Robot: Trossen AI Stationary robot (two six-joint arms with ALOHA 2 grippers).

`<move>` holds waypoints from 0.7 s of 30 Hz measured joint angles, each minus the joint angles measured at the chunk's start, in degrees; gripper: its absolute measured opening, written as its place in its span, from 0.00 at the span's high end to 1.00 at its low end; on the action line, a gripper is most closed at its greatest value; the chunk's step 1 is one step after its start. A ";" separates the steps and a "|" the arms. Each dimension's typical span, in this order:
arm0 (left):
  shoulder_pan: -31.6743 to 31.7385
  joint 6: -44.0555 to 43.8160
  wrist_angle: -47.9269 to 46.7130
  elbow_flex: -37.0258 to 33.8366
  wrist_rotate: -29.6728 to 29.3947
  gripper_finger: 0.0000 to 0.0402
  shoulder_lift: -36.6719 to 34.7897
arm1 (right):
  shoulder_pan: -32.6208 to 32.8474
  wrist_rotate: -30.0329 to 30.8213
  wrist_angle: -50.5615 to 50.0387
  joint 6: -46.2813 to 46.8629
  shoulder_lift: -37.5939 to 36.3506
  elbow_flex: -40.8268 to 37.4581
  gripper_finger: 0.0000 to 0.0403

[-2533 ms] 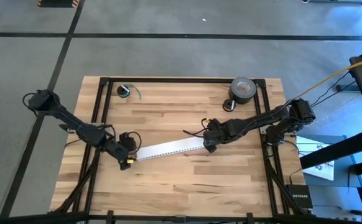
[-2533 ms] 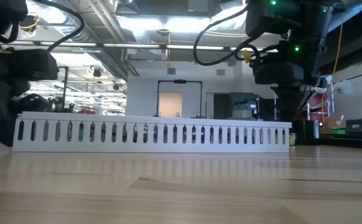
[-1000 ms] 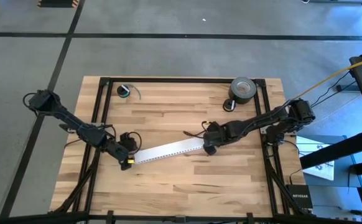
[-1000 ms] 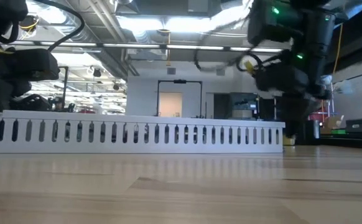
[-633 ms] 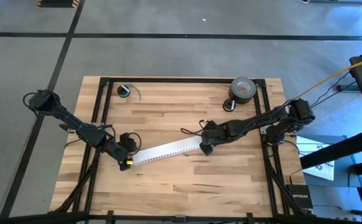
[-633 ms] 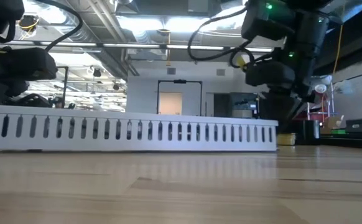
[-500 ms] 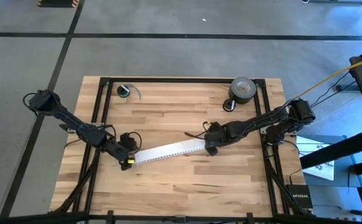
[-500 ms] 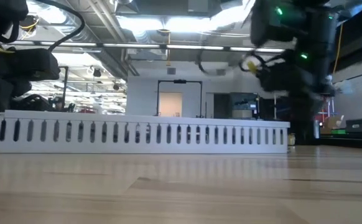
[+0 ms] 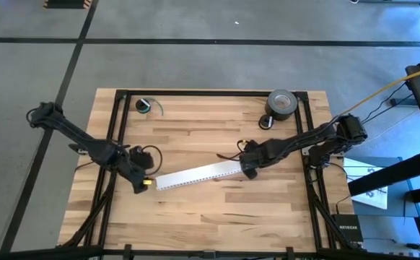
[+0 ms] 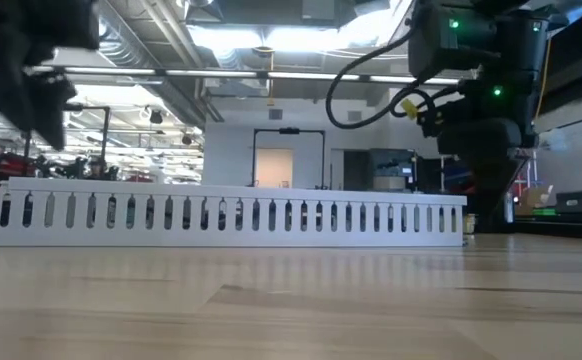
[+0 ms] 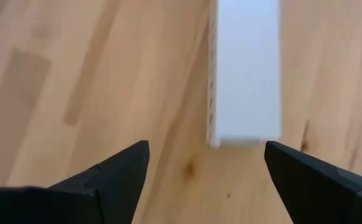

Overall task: Ziptie cables
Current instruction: Close the white cable duct

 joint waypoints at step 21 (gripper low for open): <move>4.14 9.04 25.59 -4.20 -0.57 0.24 11.76 | 8.76 -1.58 29.56 -10.58 -3.89 -13.74 1.00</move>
